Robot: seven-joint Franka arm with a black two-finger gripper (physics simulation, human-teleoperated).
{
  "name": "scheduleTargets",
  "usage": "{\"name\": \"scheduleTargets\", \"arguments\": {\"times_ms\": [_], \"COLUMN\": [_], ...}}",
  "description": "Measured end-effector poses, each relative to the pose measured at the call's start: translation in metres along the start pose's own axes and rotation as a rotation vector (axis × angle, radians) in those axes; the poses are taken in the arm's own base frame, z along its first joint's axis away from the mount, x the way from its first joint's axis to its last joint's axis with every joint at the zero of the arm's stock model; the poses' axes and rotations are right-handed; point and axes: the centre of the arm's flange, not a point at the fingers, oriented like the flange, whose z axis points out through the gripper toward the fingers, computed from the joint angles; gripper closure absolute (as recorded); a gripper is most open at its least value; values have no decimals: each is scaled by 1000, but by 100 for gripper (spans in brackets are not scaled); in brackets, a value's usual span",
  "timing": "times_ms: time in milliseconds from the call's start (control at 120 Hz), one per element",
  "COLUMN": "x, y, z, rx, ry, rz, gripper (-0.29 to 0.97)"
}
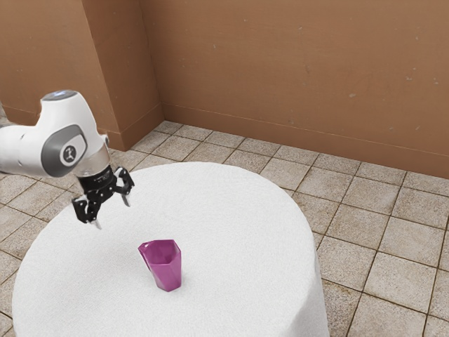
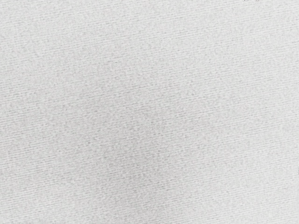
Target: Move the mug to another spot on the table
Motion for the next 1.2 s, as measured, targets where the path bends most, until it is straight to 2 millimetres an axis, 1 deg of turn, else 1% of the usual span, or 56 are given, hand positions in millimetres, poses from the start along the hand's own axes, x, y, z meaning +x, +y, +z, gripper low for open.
{"name": "scheduleTargets", "arguments": {"times_ms": [58, 200, 275, 392, 533, 650, 783, 925, 1008, 1200], "x": [-1, -11, -12, -19, -28, -29, -23, -20, -25, -44], "y": [4, 7, 7, 13, 22, 21, 15, 14, 15, 21], "z": [9, 20, 33, 56, 72, 72, 76, 77, 79, 85], "rx": [-7, -29, -20, -4, 1, -5, 3, 1, 1, 9], "ry": [0, -5, -9, -10, -11, -20, -28, -32, -39, -54], "rz": [-53, -152, -197, -238, -251, -274, -305, -304, -290, -245], "gripper": [0, 0, 0, 0, 0, 0, 0, 0, 0, 0]}}
